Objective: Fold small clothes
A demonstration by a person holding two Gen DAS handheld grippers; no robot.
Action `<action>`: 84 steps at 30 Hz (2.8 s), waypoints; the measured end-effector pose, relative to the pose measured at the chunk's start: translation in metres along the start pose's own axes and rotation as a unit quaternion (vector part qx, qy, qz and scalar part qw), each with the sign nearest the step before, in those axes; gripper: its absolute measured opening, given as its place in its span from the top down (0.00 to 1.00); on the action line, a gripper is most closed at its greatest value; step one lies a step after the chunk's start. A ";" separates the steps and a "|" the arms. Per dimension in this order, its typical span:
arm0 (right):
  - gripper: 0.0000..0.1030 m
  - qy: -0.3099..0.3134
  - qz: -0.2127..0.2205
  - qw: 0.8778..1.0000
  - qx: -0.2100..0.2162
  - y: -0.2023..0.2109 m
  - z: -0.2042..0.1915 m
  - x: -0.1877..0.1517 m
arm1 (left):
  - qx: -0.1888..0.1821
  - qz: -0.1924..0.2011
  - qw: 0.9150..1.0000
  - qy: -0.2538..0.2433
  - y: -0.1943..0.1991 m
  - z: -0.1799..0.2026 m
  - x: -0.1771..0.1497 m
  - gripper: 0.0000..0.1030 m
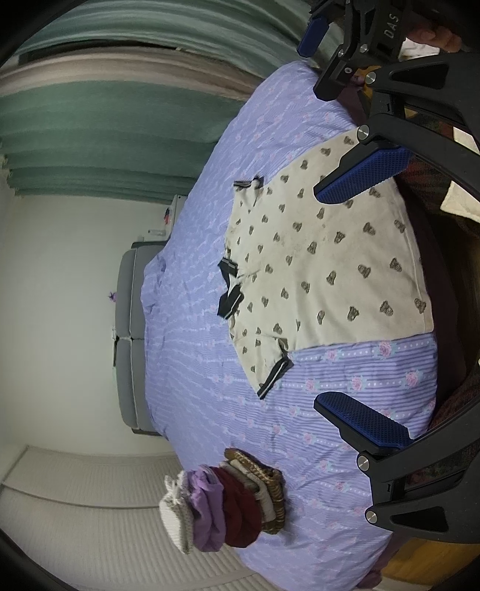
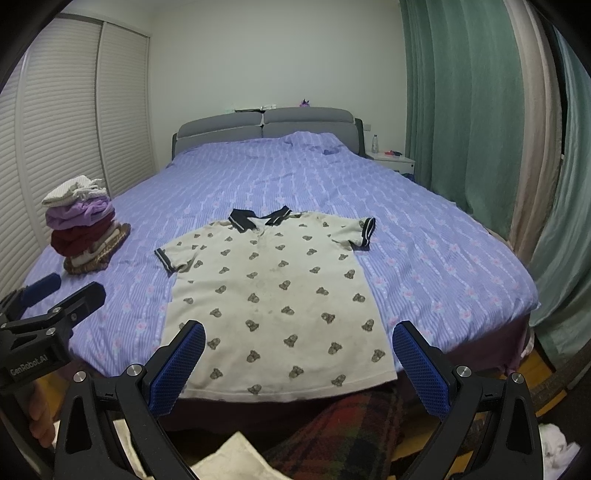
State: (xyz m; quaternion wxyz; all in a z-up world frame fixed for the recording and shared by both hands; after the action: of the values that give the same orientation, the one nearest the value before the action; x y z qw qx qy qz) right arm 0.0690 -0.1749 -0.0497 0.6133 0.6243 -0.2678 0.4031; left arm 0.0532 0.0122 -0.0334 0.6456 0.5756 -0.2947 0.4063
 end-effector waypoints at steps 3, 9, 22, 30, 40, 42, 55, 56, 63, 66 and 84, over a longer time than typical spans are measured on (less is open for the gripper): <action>0.00 0.004 0.006 1.000 -0.001 -0.012 -0.007 0.008 | 0.023 0.004 1.000 0.007 -0.009 -0.015 0.004 0.00; 0.00 0.023 0.003 0.999 0.025 -0.058 -0.036 0.029 | 0.063 0.020 0.998 -0.001 -0.031 -0.045 0.020 0.00; 0.00 0.071 -0.006 0.996 0.062 -0.170 -0.100 0.077 | 0.039 -0.025 0.999 -0.021 -0.140 -0.085 0.056 0.22; 0.00 0.061 -0.038 0.994 0.082 -0.238 -0.118 0.090 | -0.019 -0.105 0.992 0.070 -0.219 -0.128 0.055 0.57; 0.00 0.063 -0.081 0.990 0.093 -0.301 -0.145 0.086 | -0.023 -0.146 0.982 0.116 -0.291 -0.170 0.047 0.64; 0.00 0.069 -0.089 0.989 0.093 -0.309 -0.151 0.084 | -0.020 -0.148 0.981 0.120 -0.304 -0.180 0.049 0.64; 0.00 0.080 -0.114 0.986 0.092 -0.339 -0.170 0.078 | -0.032 -0.167 0.980 0.107 -0.356 -0.212 0.046 0.63; 0.00 0.079 -0.116 0.986 0.092 -0.339 -0.170 0.078 | -0.037 -0.166 0.980 0.106 -0.358 -0.212 0.045 0.63; 0.00 0.070 -0.115 0.987 0.089 -0.336 -0.167 0.080 | -0.052 -0.169 0.981 0.082 -0.359 -0.205 0.046 0.75; 0.00 0.069 -0.113 0.988 0.085 -0.333 -0.164 0.080 | -0.059 -0.176 0.980 0.074 -0.354 -0.197 0.054 0.88; 0.01 0.013 -0.080 0.997 0.019 -0.313 -0.064 0.091 | -0.109 -0.210 0.972 0.011 -0.376 -0.037 0.124 0.88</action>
State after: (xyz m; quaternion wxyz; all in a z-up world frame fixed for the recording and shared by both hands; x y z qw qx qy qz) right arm 0.3659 -0.0644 -0.1511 0.6350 0.6496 -0.2013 0.3664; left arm 0.4364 0.0688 -0.1238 0.7785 0.5464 -0.2022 0.2335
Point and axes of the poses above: each gripper's, at about its wrist camera, not at the fingertips, and y roughly against the way its jaws point, z to its right, x to its top, the point moved 6 cm from there along -y, roughly the way its jaws point, and after that the axes turned 6 degrees about y, right-handed, at the moved point
